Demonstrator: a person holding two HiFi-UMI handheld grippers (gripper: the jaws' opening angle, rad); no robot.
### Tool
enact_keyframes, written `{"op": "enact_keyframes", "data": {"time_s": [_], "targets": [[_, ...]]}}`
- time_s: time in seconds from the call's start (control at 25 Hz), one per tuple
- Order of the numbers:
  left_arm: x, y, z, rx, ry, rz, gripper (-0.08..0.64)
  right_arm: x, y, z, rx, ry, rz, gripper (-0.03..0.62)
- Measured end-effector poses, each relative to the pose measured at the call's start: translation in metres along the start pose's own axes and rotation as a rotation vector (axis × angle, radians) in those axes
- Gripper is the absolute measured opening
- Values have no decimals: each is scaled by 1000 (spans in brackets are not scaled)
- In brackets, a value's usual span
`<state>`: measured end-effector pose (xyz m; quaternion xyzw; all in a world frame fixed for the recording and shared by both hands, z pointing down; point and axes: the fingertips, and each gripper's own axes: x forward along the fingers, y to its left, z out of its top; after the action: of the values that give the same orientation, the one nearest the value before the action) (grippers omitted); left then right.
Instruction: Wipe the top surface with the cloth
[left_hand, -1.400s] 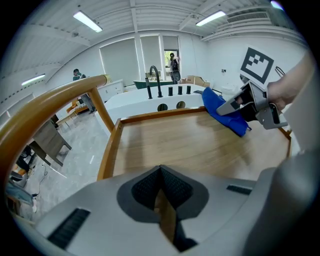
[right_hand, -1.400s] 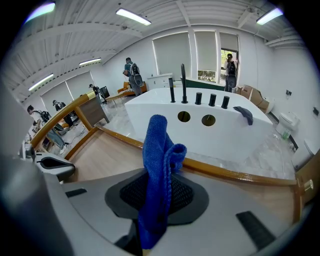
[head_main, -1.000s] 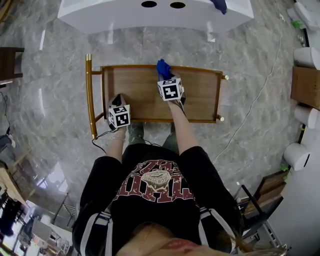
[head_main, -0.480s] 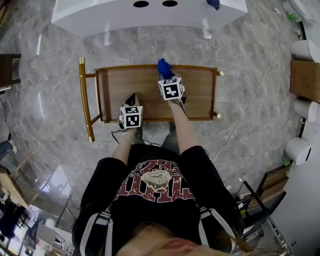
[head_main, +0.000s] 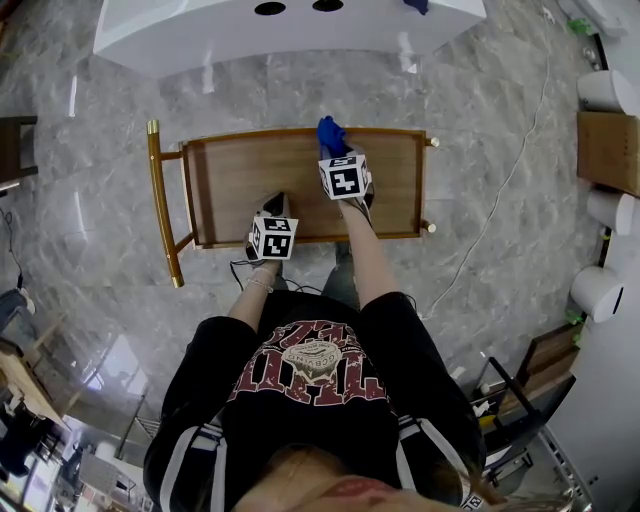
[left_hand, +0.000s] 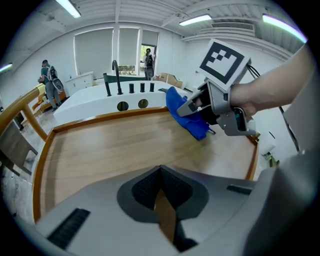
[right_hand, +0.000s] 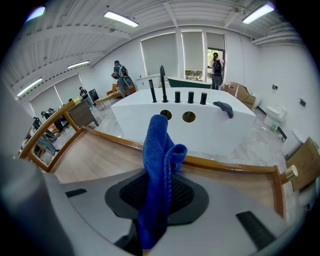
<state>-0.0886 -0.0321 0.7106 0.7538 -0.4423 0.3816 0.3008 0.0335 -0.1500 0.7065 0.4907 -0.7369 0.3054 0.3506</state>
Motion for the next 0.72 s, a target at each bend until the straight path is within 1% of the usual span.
{"op": "enact_keyframes", "data": {"time_s": [0.16, 0.4, 0.52, 0.72], "targets": [[1, -10, -6, 10, 15, -4, 48, -5, -5, -4, 10, 1, -4, 91], [5, -9, -6, -12, 6, -13, 48, -7, -25, -10, 24, 3, -22, 91], [4, -9, -6, -31, 6, -3, 48, -10, -35, -13, 35, 1, -36, 91], [3, -9, -7, -20, 5, 16, 48, -16, -49, -19, 36, 8, -51, 91]]}}
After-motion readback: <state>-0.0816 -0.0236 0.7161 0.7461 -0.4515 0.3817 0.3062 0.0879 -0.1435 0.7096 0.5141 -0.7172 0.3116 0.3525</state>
